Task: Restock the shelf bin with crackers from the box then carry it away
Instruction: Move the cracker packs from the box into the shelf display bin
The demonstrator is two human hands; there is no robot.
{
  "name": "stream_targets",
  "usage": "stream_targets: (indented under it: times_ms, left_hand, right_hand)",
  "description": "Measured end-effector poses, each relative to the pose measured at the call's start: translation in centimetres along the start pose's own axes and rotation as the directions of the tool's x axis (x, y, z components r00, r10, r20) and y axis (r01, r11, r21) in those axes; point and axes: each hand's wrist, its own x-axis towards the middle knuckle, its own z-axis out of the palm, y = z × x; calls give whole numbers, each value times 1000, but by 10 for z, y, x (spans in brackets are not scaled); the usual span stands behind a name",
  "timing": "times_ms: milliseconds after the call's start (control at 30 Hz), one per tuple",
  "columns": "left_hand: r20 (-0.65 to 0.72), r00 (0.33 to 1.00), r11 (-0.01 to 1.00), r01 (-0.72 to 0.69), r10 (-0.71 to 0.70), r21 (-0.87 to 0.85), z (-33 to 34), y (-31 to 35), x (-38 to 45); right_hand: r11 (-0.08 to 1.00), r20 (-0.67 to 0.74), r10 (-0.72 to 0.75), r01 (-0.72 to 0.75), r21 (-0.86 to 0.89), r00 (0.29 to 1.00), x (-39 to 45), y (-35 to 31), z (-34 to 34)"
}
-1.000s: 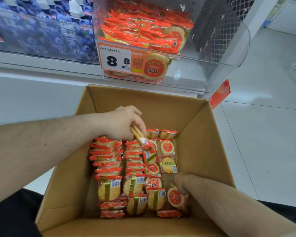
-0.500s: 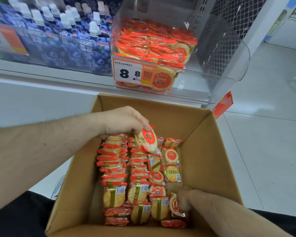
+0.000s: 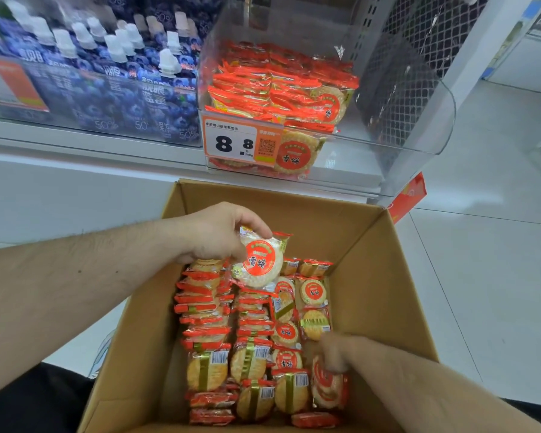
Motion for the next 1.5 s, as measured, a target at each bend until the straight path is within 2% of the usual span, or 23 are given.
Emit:
stream_targets:
  times_ms: [67,167,267,333,433,500,767,833,933,1067,1133,1200,1267,1367,1433,1500]
  left_hand:
    - [-69,998,1000,-10,8,-27,0,2,1]
    - [-142,990,993,-20,4,-113,-4,3,3]
    - [-149,989,986,-46,22,-159,-7,9,1]
    - [-138,990,979,-46,18,-200,-10,14,-1]
    - [-115,993,969,-63,36,-241,-12,22,-7]
    - [-120,991,966,-92,64,-242,-12,26,-10]
    - [-113,969,919,-243,218,-310,-7,42,-25]
    - [-111,964,891,-266,242,-367,-2,46,-26]
    - [-103,963,861,-267,247,-432,2,48,-25]
    - [-71,973,828,-225,220,-513,5,54,-26]
    - [-71,971,826,-230,227,-514,7,57,-27]
    - [-97,966,846,-256,238,-469,8,58,-27]
    - [-128,960,858,-278,247,-432,8,59,-26]
    - [-169,943,871,-331,288,-364,5,62,-24]
    - [-162,933,873,-358,322,-331,3,67,-24]
    - [-144,924,872,-383,355,-305,1,73,-23]
  right_hand:
    - [989,-72,22,-11,150,997,-20,7,-31]
    - [949,-198,-33,93,302,980,-52,19,-81]
    - [782,-360,-54,263,564,931,-103,27,-115]
    - [649,-466,-81,402,646,881,-133,33,-126]
    - [488,-595,-121,569,661,795,-164,32,-132]
    - [423,-660,-137,646,635,738,-174,24,-135]
    - [206,-806,-108,806,554,582,-188,-1,-142]
    - [222,-821,-100,817,532,562,-188,-7,-141]
    - [433,-863,-81,797,420,499,-186,-14,-140]
    - [729,-946,-110,671,131,304,-188,-23,-137]
    - [808,-954,-170,589,9,249,-190,-26,-134]
    - [832,-948,-202,553,-33,248,-191,-28,-133]
    - [834,-947,-150,551,33,284,-193,-28,-135]
    - [709,-921,18,644,287,390,-198,-26,-142]
    - [622,-898,51,690,371,437,-200,-23,-147]
    - [585,-876,41,700,411,480,-200,-19,-150]
